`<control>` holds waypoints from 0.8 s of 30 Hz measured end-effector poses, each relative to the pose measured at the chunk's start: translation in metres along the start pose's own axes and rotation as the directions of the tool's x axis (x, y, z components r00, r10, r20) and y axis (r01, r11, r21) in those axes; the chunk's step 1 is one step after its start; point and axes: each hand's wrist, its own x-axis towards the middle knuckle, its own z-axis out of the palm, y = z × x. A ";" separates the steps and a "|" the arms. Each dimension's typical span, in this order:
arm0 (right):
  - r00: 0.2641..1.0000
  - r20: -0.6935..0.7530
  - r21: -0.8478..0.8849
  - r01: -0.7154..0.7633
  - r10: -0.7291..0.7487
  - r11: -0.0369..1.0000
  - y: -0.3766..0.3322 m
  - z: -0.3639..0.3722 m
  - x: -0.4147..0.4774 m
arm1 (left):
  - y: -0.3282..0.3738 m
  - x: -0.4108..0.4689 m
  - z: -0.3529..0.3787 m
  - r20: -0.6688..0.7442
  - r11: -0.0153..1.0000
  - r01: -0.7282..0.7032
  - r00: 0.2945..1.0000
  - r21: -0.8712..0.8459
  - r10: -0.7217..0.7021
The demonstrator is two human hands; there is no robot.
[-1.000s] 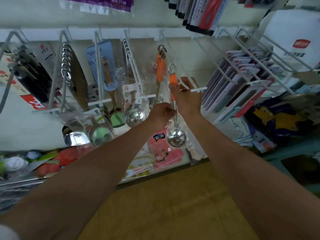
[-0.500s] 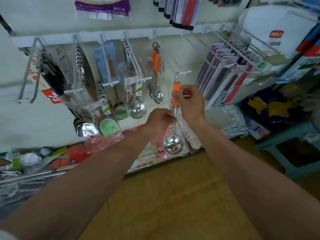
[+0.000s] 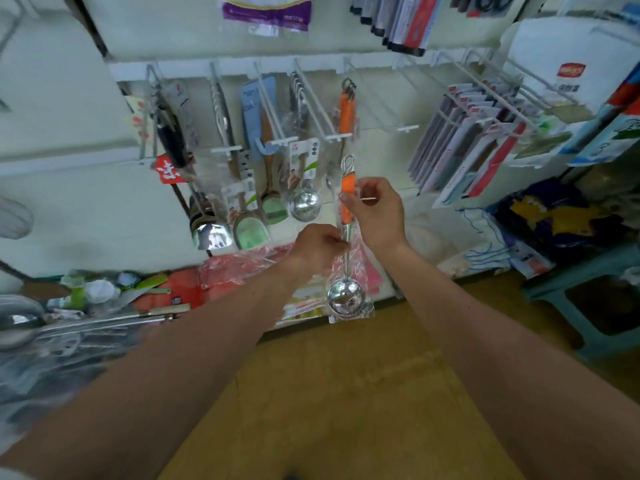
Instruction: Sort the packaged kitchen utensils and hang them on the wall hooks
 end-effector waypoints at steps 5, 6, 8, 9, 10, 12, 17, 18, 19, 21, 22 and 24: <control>0.989 0.142 -0.034 -0.031 0.035 0.999 -0.005 0.105 -0.034 | -0.052 -0.031 -0.092 -0.119 0.996 0.081 0.990 0.043 -0.075; 0.982 0.183 -0.032 -0.035 0.040 0.999 -0.005 0.132 -0.045 | -0.064 -0.042 -0.114 -0.146 0.994 0.103 0.985 0.046 -0.095; 0.964 0.261 -0.022 -0.038 0.042 0.999 -0.007 0.184 -0.067 | -0.090 -0.065 -0.157 -0.188 0.987 0.154 0.972 0.046 -0.143; 0.951 0.307 -0.023 -0.033 0.038 0.999 -0.009 0.214 -0.083 | -0.107 -0.080 -0.182 -0.211 0.982 0.189 0.961 0.026 -0.179; 0.934 0.356 -0.021 -0.023 0.029 1.000 -0.011 0.243 -0.098 | -0.124 -0.095 -0.206 -0.237 0.976 0.219 0.947 -0.016 -0.216; 0.890 0.455 -0.009 -0.009 0.012 1.000 -0.018 0.299 -0.135 | -0.161 -0.132 -0.253 -0.326 0.963 0.247 0.906 -0.108 -0.269; 0.731 0.682 -0.011 0.062 -0.038 0.998 -0.038 0.423 -0.252 | -0.246 -0.246 -0.352 -0.477 0.921 0.259 0.795 -0.290 -0.374; 0.699 0.713 -0.011 0.076 -0.045 0.997 -0.042 0.443 -0.276 | -0.261 -0.269 -0.367 -0.499 0.910 0.258 0.771 -0.324 -0.396; 0.669 0.742 -0.010 0.086 -0.050 0.996 -0.045 0.464 -0.300 | -0.276 -0.293 -0.382 -0.514 0.900 0.259 0.750 -0.351 -0.416; 0.611 0.789 -0.008 0.110 -0.061 0.994 -0.052 0.501 -0.352 | -0.304 -0.343 -0.407 -0.543 0.883 0.262 0.710 -0.388 -0.449; 0.579 0.813 -0.006 0.111 -0.060 0.994 -0.054 0.519 -0.380 | -0.319 -0.370 -0.419 -0.555 0.873 0.264 0.687 -0.410 -0.468; 0.520 0.853 0.005 0.096 -0.054 0.995 -0.060 0.550 -0.436 | -0.347 -0.422 -0.441 -0.579 0.848 0.265 0.635 -0.459 -0.511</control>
